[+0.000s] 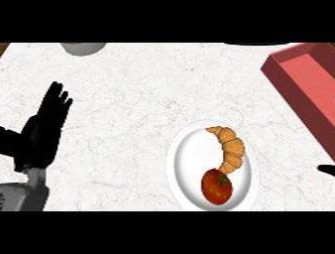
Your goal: Pick the croissant from the plate and place it in the cardboard box
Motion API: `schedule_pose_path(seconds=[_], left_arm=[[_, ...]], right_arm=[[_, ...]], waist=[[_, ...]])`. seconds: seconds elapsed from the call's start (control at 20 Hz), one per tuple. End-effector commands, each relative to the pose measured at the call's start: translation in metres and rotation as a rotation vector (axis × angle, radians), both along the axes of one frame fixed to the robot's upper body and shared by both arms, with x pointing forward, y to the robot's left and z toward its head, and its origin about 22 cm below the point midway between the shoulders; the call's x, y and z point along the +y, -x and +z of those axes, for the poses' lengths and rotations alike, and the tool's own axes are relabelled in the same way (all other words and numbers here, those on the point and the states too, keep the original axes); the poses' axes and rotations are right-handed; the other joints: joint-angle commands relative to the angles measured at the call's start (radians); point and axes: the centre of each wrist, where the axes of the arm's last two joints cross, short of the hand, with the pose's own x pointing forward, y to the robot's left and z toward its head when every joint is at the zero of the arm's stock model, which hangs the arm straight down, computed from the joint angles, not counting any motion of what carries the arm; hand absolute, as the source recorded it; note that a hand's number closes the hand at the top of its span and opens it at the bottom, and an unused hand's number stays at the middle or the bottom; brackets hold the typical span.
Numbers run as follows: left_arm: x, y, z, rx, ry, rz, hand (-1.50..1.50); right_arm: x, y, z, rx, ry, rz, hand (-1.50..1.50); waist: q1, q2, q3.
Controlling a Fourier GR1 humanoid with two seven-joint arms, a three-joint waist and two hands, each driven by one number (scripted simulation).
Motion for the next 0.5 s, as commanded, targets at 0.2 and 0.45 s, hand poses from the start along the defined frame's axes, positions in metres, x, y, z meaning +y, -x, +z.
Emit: schedule_pose_path(seconds=[0.2, 0.45], left_arm=[[-0.014, 0.010, -0.003, -0.009, 0.006, 0.012, 0.00], [-0.003, -0.002, -0.002, -0.002, 0.001, 0.009, 0.00]], right_arm=[[0.044, 0.001, 0.074, 0.272, 0.092, 0.164, -1.50], [0.096, 0.011, 0.090, 0.248, -0.002, 0.197, -1.50]], waist=[[-0.004, 0.001, 0.001], [-0.004, 0.004, 0.002]])
